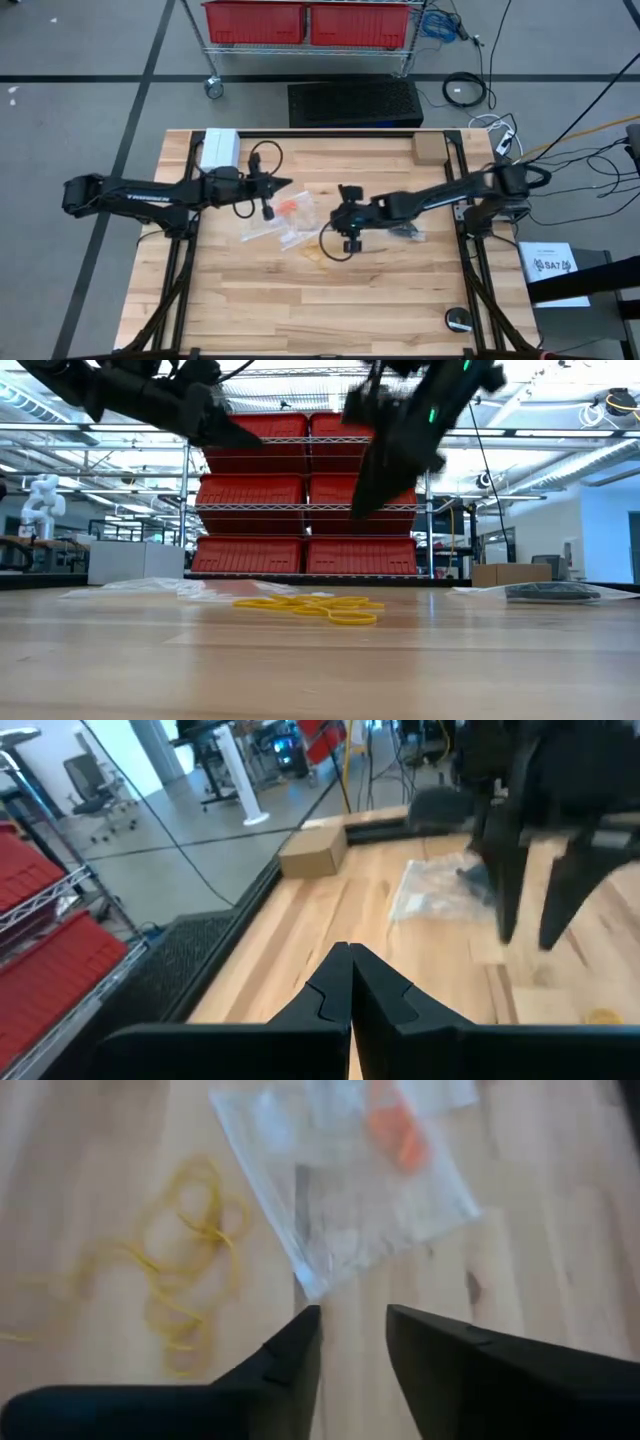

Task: Sort rubber bands
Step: Close the center transparent zip bag

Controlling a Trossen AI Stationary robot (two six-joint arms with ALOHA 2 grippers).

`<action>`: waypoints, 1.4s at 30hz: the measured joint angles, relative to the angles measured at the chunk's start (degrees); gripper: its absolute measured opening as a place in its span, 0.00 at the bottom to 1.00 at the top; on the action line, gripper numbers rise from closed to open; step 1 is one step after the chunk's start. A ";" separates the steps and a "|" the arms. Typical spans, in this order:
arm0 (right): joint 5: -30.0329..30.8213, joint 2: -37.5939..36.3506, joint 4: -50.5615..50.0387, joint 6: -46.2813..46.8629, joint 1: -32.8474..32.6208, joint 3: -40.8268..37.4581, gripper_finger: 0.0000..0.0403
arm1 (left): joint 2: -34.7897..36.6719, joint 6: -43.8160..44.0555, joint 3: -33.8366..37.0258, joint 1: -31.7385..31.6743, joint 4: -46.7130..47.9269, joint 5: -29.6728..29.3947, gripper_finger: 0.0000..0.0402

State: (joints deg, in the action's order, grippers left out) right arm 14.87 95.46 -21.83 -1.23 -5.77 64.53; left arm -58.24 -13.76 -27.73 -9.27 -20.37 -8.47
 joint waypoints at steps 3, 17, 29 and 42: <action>0.02 5.18 4.10 -5.72 1.24 -1.01 0.34 | 1.65 -0.33 0.00 -0.46 3.23 0.04 0.00; -7.80 18.69 6.93 -11.59 3.95 5.20 0.48 | 2.08 -1.68 0.02 -1.01 6.06 0.70 0.00; -9.16 19.63 7.33 -13.16 5.01 5.38 0.03 | 2.08 -1.77 0.02 -1.05 5.91 0.73 0.00; -9.09 12.92 -14.17 -7.47 2.60 17.16 0.00 | 2.08 -2.03 0.04 -1.10 6.15 0.73 0.00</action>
State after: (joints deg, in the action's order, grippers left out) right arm 5.78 108.37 -36.00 -8.70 -3.18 81.70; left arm -56.16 -15.79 -27.68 -10.37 -14.22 -7.75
